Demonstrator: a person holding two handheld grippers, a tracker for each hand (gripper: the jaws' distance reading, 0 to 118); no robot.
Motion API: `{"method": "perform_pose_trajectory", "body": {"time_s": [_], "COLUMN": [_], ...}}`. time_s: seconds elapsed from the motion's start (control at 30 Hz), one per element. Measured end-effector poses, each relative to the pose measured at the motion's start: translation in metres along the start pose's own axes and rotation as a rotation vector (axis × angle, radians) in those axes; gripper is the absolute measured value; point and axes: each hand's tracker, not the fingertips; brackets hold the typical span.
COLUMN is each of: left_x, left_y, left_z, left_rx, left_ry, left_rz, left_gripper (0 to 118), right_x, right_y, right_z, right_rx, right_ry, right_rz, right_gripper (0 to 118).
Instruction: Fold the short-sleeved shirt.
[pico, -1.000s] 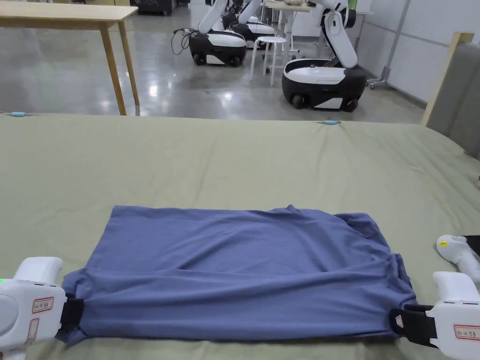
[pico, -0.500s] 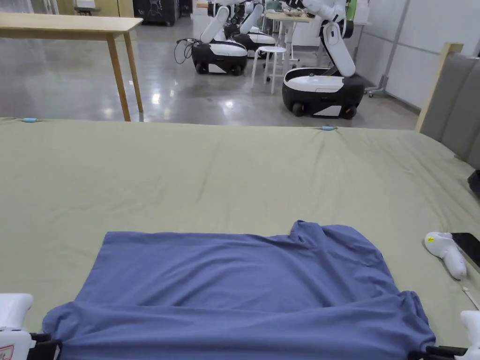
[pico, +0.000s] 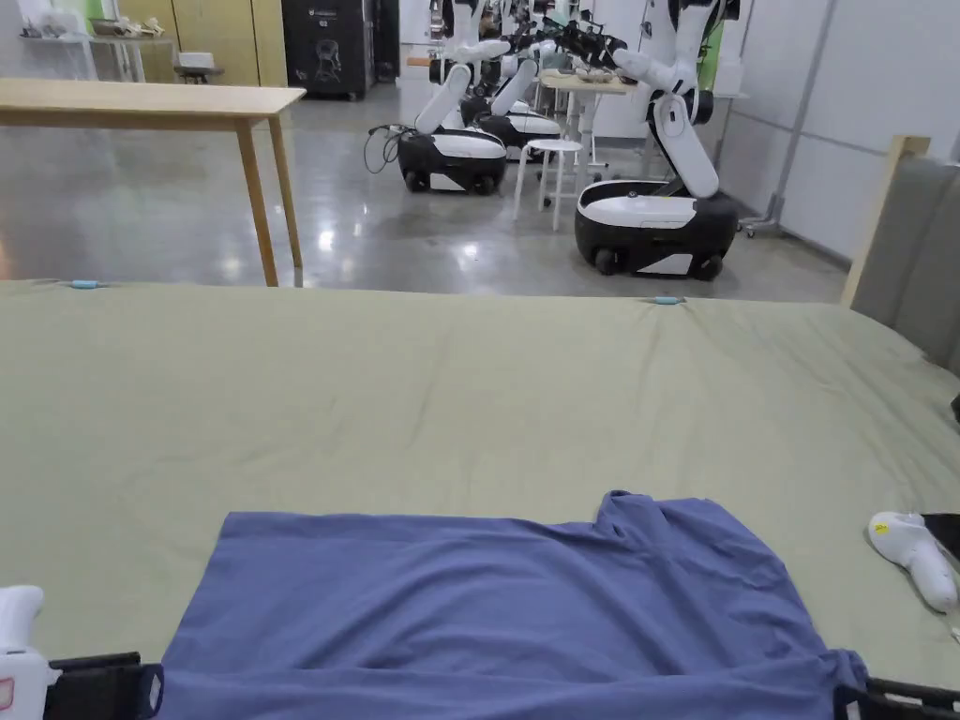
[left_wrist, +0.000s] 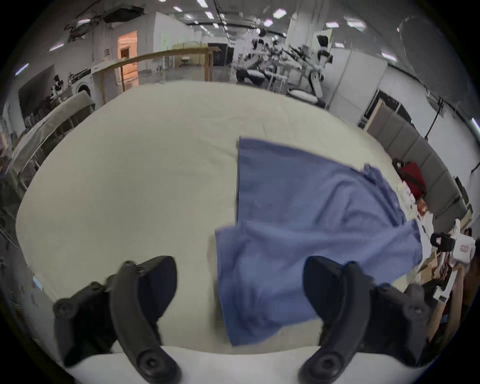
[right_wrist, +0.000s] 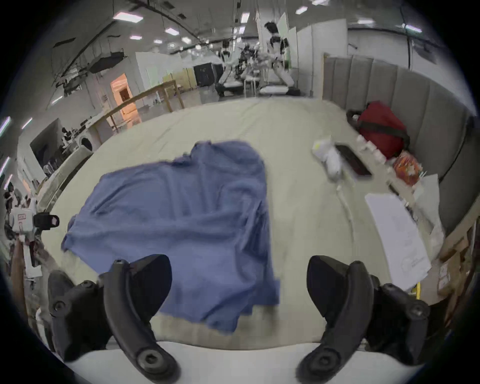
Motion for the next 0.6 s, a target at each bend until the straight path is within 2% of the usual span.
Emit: {"method": "perform_pose_trajectory", "body": {"time_s": [0.03, 0.07, 0.1, 0.2, 0.37, 0.4, 0.43, 0.47, 0.5, 0.6], "left_x": [0.005, 0.008, 0.013, 0.029, 0.041, 0.04, 0.04, 0.04, 0.04, 0.046], "left_y": [0.012, 0.022, 0.035, 0.068, 0.11, 0.116, 0.121, 0.124, 0.126, 0.13], "left_z": [-0.004, -0.01, -0.021, -0.055, -0.123, -0.136, -0.15, -0.163, -0.174, -0.196], "left_rx": [0.023, 0.042, 0.049, 0.029, 0.008, 0.009, -0.007, -0.047, -0.047, -0.087], "left_ry": [0.005, 0.003, 0.012, -0.005, 0.036, 0.036, 0.058, 0.083, 0.073, 0.107], "left_rz": [-0.011, -0.024, -0.038, -0.061, -0.1, -0.092, -0.081, -0.081, -0.087, -0.111], "left_gripper": [25, 1, 1, 1, 3, 15, 49, 105, 117, 112], "right_x": [0.001, 0.001, 0.001, -0.008, -0.008, -0.012, -0.011, -0.009, -0.008, 0.002], "right_y": [0.012, 0.023, 0.035, 0.064, 0.085, 0.088, 0.089, 0.09, 0.09, 0.092], "right_z": [-0.004, -0.008, -0.015, -0.042, -0.093, -0.101, -0.11, -0.116, -0.123, -0.141], "right_rx": [0.031, 0.051, 0.066, 0.058, -0.008, -0.019, -0.037, -0.045, -0.049, -0.075], "right_ry": [-0.011, 0.006, 0.022, 0.03, 0.016, 0.014, 0.019, 0.02, 0.013, 0.015], "right_rz": [-0.032, -0.05, -0.063, -0.062, 0.018, 0.021, 0.029, 0.034, 0.033, 0.029], "right_gripper": [57, 11, 2, 1, 1, 1, 1, 1, 1, 1]}}
